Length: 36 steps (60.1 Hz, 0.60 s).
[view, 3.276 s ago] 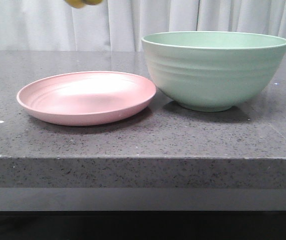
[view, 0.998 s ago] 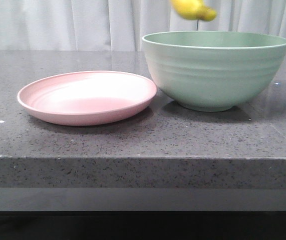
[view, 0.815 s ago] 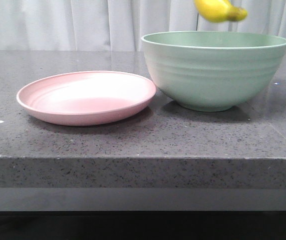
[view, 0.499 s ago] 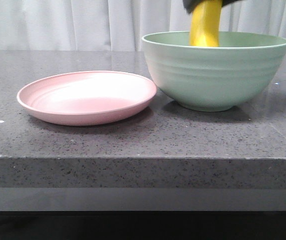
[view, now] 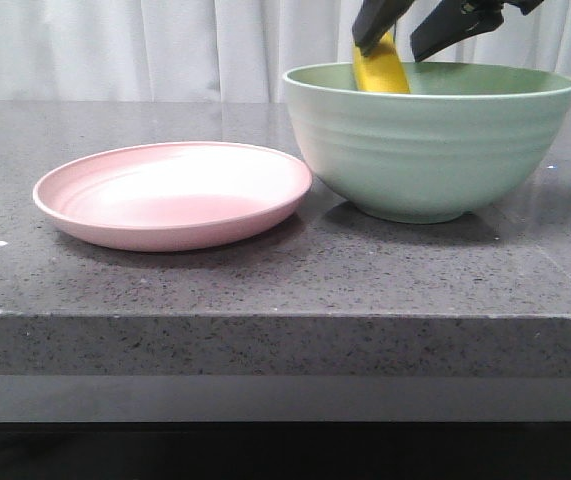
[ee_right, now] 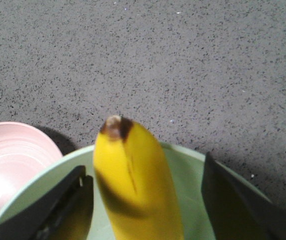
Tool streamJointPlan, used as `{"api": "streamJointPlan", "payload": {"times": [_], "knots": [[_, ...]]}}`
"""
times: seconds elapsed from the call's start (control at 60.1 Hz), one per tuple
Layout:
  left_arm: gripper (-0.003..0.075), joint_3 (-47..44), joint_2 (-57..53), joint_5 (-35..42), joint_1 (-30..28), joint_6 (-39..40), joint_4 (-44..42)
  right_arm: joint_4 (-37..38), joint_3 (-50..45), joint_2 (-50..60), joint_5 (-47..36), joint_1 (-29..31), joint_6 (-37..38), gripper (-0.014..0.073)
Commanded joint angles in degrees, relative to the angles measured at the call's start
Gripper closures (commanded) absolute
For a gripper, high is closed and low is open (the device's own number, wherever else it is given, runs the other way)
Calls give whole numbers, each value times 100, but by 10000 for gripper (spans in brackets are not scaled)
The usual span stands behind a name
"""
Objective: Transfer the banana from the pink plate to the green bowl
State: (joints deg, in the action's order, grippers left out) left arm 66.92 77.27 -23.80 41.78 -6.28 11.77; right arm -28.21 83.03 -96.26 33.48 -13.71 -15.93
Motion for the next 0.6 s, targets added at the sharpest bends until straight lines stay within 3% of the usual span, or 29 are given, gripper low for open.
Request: {"api": "streamJointPlan", "payload": {"times": [0.0, 0.166, 0.399, 0.582], "knots": [[121, 209, -211, 347, 42, -5, -39, -74, 212, 424, -299, 33, -64, 79], [121, 209, -412, 347, -369, -5, -134, 290, 151, 974, -316, 52, -64, 85], [146, 122, -1043, 351, -2070, -5, -169, 586, -715, 2262, -978, 198, -64, 85], [176, -454, -1767, 351, -3183, -41, -279, 586, -1702, 3343, -1273, 318, -64, 85]]}}
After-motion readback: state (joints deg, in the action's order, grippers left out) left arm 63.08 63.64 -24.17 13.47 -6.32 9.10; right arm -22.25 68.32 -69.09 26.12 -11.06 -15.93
